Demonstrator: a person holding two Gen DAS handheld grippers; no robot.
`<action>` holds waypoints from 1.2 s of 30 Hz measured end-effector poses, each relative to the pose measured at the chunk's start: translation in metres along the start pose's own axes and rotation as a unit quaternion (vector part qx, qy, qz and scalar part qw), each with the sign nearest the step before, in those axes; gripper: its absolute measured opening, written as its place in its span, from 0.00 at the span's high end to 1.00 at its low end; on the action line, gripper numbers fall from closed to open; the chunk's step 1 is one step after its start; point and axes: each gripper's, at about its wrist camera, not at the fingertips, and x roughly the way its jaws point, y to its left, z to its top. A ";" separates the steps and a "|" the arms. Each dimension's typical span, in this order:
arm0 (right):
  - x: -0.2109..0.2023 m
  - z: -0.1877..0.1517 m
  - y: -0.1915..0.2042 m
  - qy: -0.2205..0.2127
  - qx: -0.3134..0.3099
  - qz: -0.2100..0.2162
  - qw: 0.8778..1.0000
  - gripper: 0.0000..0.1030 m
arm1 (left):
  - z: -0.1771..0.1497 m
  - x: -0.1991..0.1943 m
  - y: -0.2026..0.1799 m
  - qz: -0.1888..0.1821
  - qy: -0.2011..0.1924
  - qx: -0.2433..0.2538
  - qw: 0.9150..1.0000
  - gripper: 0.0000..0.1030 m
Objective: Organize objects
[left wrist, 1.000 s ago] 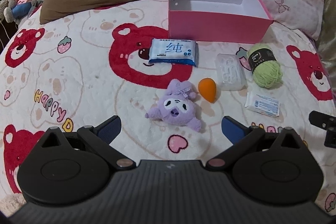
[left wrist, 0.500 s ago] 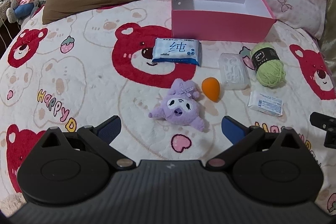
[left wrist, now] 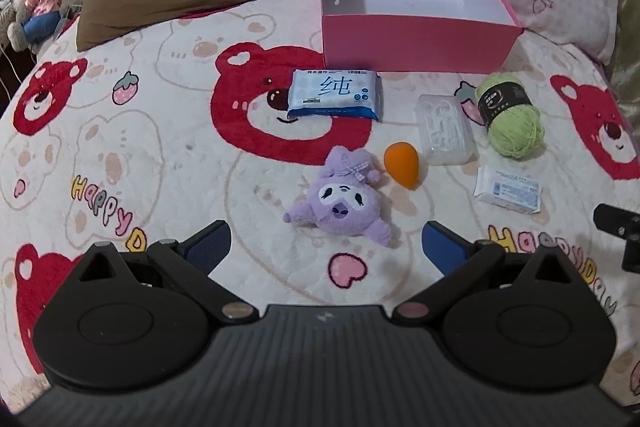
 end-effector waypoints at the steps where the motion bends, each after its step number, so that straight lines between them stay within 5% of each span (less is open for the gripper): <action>1: 0.000 0.000 0.000 0.000 0.000 0.000 1.000 0.01 | 0.000 0.000 0.000 -0.001 0.000 0.001 1.000 0.00; 14: 0.011 0.001 -0.002 0.010 0.002 0.009 1.000 0.01 | 0.005 0.001 0.007 0.002 0.017 0.011 1.000 0.00; 18: 0.002 0.012 -0.006 -0.022 0.027 0.089 0.995 0.02 | 0.022 0.001 0.017 -0.010 0.015 0.005 1.000 0.00; 27: -0.008 0.029 0.028 -0.058 -0.044 0.188 0.979 0.02 | 0.057 0.009 0.014 -0.044 0.010 0.068 0.997 0.03; 36: 0.004 0.031 0.054 -0.070 -0.095 0.208 0.971 0.02 | 0.060 0.037 0.019 -0.050 0.002 0.078 0.996 0.03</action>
